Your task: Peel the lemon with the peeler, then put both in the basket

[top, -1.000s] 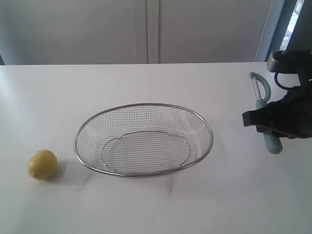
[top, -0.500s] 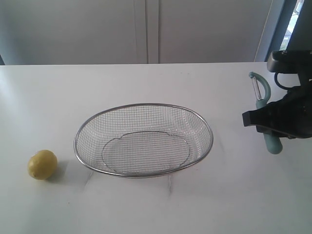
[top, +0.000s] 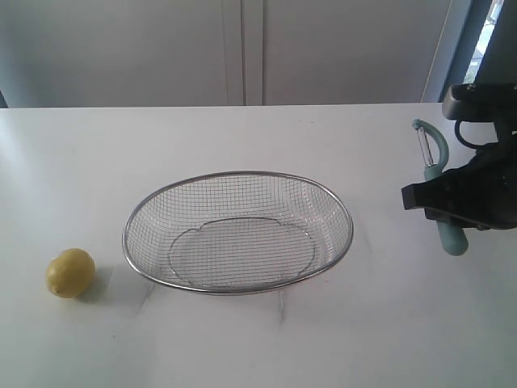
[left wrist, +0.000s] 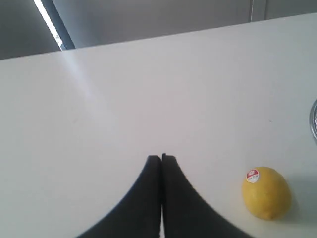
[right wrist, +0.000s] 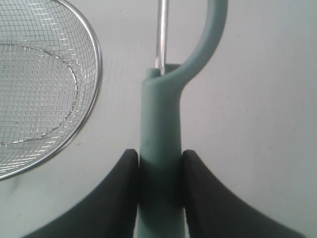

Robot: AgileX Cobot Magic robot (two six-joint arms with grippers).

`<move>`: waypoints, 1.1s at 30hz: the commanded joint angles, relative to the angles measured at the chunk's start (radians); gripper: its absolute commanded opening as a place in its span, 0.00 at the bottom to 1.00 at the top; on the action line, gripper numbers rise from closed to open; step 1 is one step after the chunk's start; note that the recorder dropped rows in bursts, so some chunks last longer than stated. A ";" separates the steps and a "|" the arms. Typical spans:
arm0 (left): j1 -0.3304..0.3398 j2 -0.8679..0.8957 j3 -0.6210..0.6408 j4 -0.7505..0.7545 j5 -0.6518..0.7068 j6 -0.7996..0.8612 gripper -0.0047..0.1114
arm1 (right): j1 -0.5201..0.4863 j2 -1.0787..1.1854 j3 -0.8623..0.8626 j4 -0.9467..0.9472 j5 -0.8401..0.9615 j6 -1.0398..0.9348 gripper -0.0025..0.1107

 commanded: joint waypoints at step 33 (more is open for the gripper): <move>-0.033 0.728 -0.363 -0.119 0.428 -0.010 0.04 | 0.001 -0.009 0.004 0.003 -0.016 -0.011 0.02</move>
